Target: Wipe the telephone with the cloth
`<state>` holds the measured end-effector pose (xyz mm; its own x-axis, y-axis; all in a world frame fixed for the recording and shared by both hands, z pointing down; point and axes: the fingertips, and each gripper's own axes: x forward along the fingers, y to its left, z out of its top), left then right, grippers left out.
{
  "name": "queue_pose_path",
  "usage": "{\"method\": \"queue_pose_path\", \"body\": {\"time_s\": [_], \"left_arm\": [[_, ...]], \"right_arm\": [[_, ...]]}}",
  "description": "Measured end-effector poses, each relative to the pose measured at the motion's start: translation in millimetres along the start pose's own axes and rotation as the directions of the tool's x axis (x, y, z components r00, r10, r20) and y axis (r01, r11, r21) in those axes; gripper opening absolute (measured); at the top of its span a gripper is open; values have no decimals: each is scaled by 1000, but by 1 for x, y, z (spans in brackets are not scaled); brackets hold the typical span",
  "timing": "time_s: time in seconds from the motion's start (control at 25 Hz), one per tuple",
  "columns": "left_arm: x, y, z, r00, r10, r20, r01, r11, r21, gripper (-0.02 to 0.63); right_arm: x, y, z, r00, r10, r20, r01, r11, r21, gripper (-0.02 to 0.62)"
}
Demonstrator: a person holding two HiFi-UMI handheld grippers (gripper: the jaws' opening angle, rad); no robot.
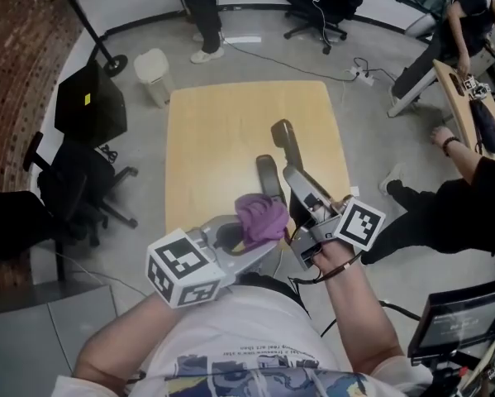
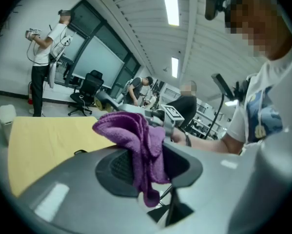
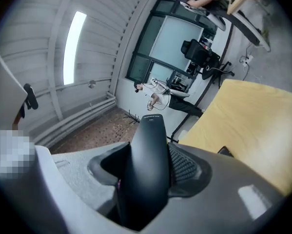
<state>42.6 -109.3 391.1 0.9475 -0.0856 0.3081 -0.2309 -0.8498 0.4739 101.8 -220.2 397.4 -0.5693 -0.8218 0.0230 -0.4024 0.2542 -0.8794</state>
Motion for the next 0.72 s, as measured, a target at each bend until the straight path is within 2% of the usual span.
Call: {"method": "queue_pose_path", "body": {"time_s": [0.2,0.36,0.48,0.72], "left_arm": [[-32,24,4,992,102,68,-99,994,-52,147],[-63,41,0,980,165,110,-155,983,-94,149],[-84,47,-10,973,186,134,-170,978,-119,149],[-100,43,-16,962,236,138,-208,960,-187,149]], "right_arm": [[-8,-12,-3,994,-102,-25,98,984,-149,242],[-11,-29,-15,979,-201,-37,181,937,-298,242],[-16,-55,-35,954,-297,-45,258,885,-388,242],[-16,-111,-57,886,-456,-84,366,800,-475,242]]}}
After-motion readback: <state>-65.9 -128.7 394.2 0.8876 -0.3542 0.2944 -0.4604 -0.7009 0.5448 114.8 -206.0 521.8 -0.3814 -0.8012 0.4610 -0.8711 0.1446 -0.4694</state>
